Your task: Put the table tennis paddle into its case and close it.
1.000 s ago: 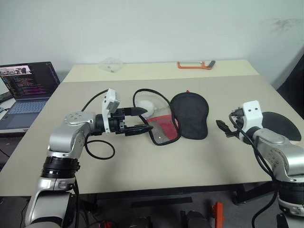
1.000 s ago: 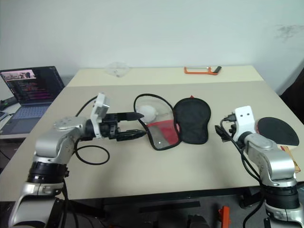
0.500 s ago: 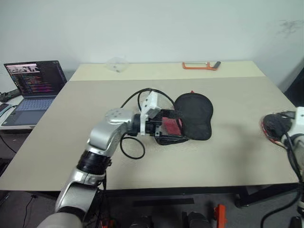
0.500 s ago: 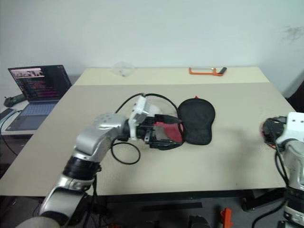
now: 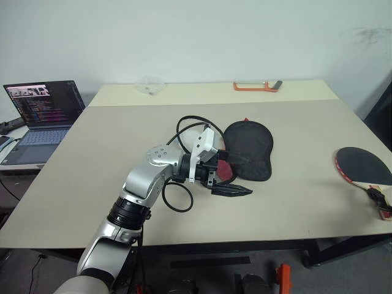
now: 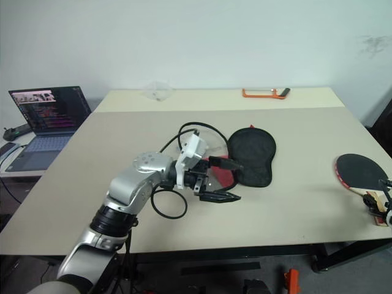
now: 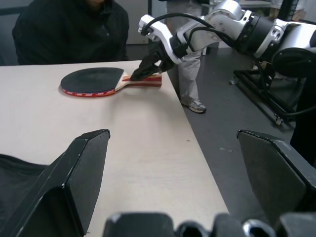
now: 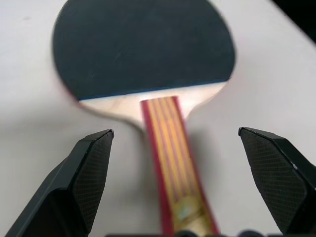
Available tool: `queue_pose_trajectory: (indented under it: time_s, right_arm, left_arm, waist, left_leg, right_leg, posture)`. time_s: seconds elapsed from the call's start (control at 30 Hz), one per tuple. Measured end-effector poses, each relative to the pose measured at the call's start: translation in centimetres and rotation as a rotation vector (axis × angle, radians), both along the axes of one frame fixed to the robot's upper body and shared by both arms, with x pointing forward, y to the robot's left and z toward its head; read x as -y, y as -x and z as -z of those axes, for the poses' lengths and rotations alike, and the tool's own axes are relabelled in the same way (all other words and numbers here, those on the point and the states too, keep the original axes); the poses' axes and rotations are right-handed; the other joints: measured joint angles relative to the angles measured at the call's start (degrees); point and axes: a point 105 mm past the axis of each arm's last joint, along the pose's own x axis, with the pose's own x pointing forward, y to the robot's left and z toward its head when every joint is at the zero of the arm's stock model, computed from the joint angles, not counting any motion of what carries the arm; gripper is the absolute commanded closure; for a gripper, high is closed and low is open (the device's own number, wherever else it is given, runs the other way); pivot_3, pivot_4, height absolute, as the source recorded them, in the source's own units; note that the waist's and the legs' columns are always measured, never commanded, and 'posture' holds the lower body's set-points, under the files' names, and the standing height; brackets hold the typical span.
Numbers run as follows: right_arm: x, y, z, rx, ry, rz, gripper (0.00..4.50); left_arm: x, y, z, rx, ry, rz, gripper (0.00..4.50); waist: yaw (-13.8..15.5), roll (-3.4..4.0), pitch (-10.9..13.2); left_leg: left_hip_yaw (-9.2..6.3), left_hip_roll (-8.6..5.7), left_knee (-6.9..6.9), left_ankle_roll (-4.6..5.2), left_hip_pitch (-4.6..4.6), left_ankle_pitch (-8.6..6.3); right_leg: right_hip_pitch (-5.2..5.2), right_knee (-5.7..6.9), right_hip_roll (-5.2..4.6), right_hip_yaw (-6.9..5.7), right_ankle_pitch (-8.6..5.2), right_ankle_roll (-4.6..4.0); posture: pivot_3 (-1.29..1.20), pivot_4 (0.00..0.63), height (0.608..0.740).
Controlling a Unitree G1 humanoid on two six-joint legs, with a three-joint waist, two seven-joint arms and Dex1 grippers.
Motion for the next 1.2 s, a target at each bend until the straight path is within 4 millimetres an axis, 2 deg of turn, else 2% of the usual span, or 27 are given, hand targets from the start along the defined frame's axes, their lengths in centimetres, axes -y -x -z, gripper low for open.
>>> queue_pose_trajectory:
  time_s: [0.27,0.47,0.6,0.83,0.87,1.1,1.2]
  right_arm:
    - [0.2,0.2,2.3,-0.050,-0.008,-0.026,0.03]
    - [0.4,-0.8,2.3,-0.029,0.027,-0.029,0.03]
    - [0.4,-1.7,2.3,-0.011,0.039,-0.032,0.86]
    - [-0.6,-2.9,2.3,0.006,0.035,-0.048,3.27]
    - [-0.9,-3.2,2.3,0.009,0.032,-0.061,3.38]
    - [-2.8,-4.3,1.8,0.016,0.015,-0.110,3.38]
    - [-5.4,-5.4,1.0,0.037,-0.006,-0.188,3.38]
  left_arm:
    - [-0.1,-0.3,0.2,-0.012,-0.004,-0.008,0.00]
    - [-0.3,-0.6,0.5,-0.024,-0.006,-0.019,0.00]
    - [-0.3,-0.7,0.5,-0.020,-0.005,-0.022,0.00]
    - [-0.5,-0.8,0.5,-0.011,-0.010,-0.030,0.00]
    - [-0.6,-0.8,0.5,-0.011,-0.013,-0.034,0.00]
    - [-1.7,-1.2,1.0,-0.018,-0.029,-0.075,0.00]
    - [-2.4,-1.3,1.3,-0.024,-0.037,-0.104,0.00]
  waist:
    - [0.10,0.01,0.00]
    - [0.01,0.00,0.00]
    - [-0.11,-0.04,0.01]
    - [-0.25,-0.04,0.01]
    - [-0.39,-0.04,0.01]
    - [-0.84,-0.03,0.01]
    - [-0.99,-0.02,0.01]
  left_leg:
    - [0.00,-0.01,-0.01,0.00,-0.01,0.00]
    - [0.01,0.00,-0.01,-0.01,0.01,0.00]
    - [0.07,0.00,0.03,-0.01,0.04,0.00]
    - [0.11,0.04,0.04,0.01,0.07,0.01]
    - [0.11,0.04,0.03,0.01,0.08,0.01]
    - [0.12,0.04,0.01,0.01,0.07,0.01]
    - [0.10,0.04,-0.04,0.01,0.06,0.01]
  right_leg:
    - [0.00,-0.05,-0.01,0.00,0.00,0.00]
    - [0.00,-0.04,-0.01,0.01,0.00,0.00]
    - [0.02,-0.05,-0.01,0.07,0.03,0.03]
    - [0.04,-0.03,0.03,0.11,0.05,0.04]
    - [0.03,-0.03,0.03,0.12,0.05,0.04]
    - [-0.02,-0.02,0.03,0.15,0.05,0.04]
    - [-0.05,-0.03,0.03,0.15,0.05,0.03]
  posture:
    - [0.00,0.150,0.740]
    - [0.00,0.150,0.740]
    - [0.00,0.150,0.740]
    - [0.00,0.150,0.740]
    - [0.00,0.150,0.740]
    - [0.00,0.150,0.740]
    - [0.00,0.150,0.740]
